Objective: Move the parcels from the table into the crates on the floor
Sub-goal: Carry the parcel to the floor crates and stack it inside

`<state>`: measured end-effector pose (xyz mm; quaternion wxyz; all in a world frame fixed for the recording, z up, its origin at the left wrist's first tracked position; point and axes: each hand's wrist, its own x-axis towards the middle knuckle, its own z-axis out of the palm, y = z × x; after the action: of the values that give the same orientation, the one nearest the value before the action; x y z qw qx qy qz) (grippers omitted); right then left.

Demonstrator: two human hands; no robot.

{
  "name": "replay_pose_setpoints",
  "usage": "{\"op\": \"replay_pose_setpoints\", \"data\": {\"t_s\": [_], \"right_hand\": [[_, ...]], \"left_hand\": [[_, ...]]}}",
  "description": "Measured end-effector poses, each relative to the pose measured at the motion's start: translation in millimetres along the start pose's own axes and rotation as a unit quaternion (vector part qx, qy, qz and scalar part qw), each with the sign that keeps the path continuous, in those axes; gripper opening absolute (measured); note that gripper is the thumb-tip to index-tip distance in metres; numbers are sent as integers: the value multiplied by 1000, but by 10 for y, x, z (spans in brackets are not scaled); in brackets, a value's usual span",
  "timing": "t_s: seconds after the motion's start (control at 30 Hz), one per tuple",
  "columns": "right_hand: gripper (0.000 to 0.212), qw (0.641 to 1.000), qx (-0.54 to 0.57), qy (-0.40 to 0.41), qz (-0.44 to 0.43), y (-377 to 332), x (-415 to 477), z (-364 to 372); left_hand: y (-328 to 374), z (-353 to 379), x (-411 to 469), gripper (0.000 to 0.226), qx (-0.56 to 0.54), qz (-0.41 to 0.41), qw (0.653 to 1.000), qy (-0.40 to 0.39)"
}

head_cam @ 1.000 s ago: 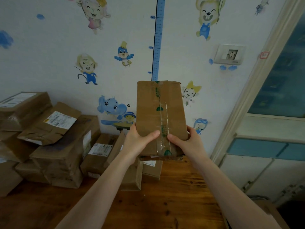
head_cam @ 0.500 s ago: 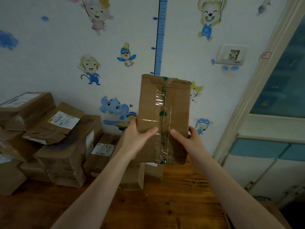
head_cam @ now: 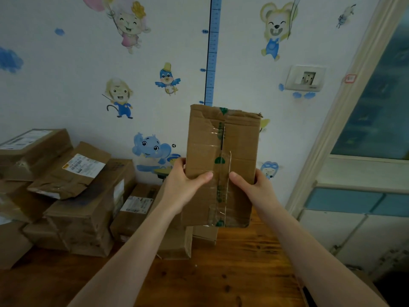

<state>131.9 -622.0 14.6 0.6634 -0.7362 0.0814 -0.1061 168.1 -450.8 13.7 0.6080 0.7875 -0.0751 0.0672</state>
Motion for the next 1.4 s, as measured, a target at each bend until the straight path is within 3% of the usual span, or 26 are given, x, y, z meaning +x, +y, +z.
{"op": "replay_pose_setpoints", "data": {"t_s": [0.13,0.27,0.47,0.6,0.73,0.87,0.97,1.13,1.33,1.4], "right_hand": [[52,1000,-18,3,-13,7,-13,-20],[67,998,-53,5,-27,-24,-14,-18],[60,998,-57,-11,-31,-17,-18,-61],[70,996,-81,-34,-11,-86,12,-74],[55,998,-40,-41,-19,-106,-17,-55],[45,997,-65,-22,-46,-60,-57,-74],[60,995,-81,-36,-43,-73,-49,-76],[84,997,-60,-35,-42,-152,-59,-103],[81,996,-57,-42,-48,-137,-69,-154],[85,996,-63,-42,-47,-158,-79,-146]], "left_hand": [[48,-13,26,83,-20,-15,1000,-16],[67,-22,12,61,-31,0,999,-9],[54,-32,-6,72,-20,3,1000,-6],[134,-64,-18,70,-83,5,996,-7],[143,-41,-45,65,-65,26,997,15],[160,-61,-11,57,-54,5,998,12],[167,-92,32,56,-72,-18,997,29],[170,-37,-32,50,-41,29,998,41],[193,-29,-50,67,-56,29,998,12],[203,-17,-58,61,-54,29,998,8]]}}
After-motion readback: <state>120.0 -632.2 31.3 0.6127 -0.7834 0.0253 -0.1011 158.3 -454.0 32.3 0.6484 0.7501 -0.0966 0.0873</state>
